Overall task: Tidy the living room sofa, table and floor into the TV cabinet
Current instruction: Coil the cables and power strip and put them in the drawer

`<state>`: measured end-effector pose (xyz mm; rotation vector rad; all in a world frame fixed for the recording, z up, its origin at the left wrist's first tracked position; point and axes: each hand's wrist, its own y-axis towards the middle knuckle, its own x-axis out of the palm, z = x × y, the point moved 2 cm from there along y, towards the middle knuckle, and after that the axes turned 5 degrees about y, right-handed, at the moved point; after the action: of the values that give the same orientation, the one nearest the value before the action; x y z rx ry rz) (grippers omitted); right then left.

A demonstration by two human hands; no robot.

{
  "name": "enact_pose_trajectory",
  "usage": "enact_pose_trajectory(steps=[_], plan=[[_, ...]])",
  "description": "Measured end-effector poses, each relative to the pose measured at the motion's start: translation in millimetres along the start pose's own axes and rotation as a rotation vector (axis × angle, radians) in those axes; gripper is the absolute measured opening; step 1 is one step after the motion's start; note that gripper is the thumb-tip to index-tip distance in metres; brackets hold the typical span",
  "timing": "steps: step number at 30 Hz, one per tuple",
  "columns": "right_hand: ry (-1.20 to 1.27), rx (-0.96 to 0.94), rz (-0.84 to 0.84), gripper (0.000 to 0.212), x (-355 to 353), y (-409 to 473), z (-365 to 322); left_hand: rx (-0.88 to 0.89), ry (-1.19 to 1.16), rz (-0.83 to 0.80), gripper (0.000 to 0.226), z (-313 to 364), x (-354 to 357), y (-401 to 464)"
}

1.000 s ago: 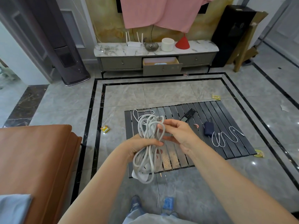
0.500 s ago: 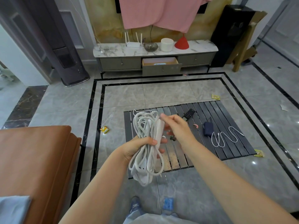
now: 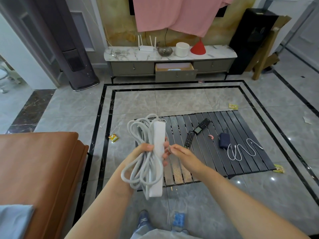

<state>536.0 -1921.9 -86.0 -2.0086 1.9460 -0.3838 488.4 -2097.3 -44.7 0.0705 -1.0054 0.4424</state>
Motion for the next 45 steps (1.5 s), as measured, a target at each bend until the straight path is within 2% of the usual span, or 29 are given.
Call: enact_pose_trajectory(steps=[4, 6, 9, 11, 14, 16, 18, 20, 22, 25, 30, 34, 37, 39, 41, 45], plan=[[-0.271, -0.113, 0.086, 0.021, -6, -2, 2, 0.094, -0.094, -0.036, 0.048, 1, -5, -3], [-0.295, -0.183, 0.170, 0.023, -8, -3, -1, 0.117, -0.088, 0.015, 0.046, 1, -13, -3], [-0.243, -0.306, 0.284, 0.023, -9, -8, -13, 0.149, -0.004, 0.163, 0.044, 7, -18, -1], [-0.214, -0.330, 0.300, 0.023, -6, -11, -21, 0.151, 0.001, 0.333, 0.048, 10, -23, -1], [-0.148, -0.379, 0.282, 0.025, 4, -19, -38, 0.242, 0.019, 0.533, 0.020, 13, -24, 2], [-0.130, -0.432, 0.263, 0.027, 12, -24, -49, 0.209, 0.081, 0.635, 0.018, 10, -27, 6], [-0.210, -0.472, 0.223, 0.031, 20, -27, -58, 0.179, 0.132, 0.726, 0.038, 8, -33, 10], [-0.423, -0.525, 0.190, 0.034, 30, -27, -63, 0.159, 0.155, 0.764, 0.057, 6, -34, 13], [-0.614, -0.524, 0.174, 0.035, 36, -25, -61, 0.149, 0.170, 0.794, 0.067, 4, -35, 16], [-0.703, -0.448, 0.170, 0.036, 38, -22, -58, 0.155, 0.139, 0.824, 0.080, 0, -35, 19], [-0.895, -0.424, 0.159, 0.040, 43, -19, -65, 0.121, 0.079, 0.777, 0.082, -7, -33, 17], [-1.093, -0.399, 0.047, 0.034, 40, -24, -70, 0.100, 0.138, 0.772, 0.081, -3, -28, 16], [-1.270, -0.511, -0.049, 0.033, 41, -30, -81, 0.054, 0.206, 0.799, 0.084, -1, -23, 13], [-1.429, -0.576, -0.085, 0.029, 43, -35, -86, -0.007, 0.323, 0.840, 0.070, 1, -22, 10], [-1.522, -0.624, -0.118, 0.025, 45, -36, -86, -0.074, 0.425, 0.842, 0.045, 2, -21, 8], [-1.371, -0.795, 0.010, 0.009, 40, -28, -81, -0.079, 0.354, 0.813, 0.017, -1, -21, 9]])
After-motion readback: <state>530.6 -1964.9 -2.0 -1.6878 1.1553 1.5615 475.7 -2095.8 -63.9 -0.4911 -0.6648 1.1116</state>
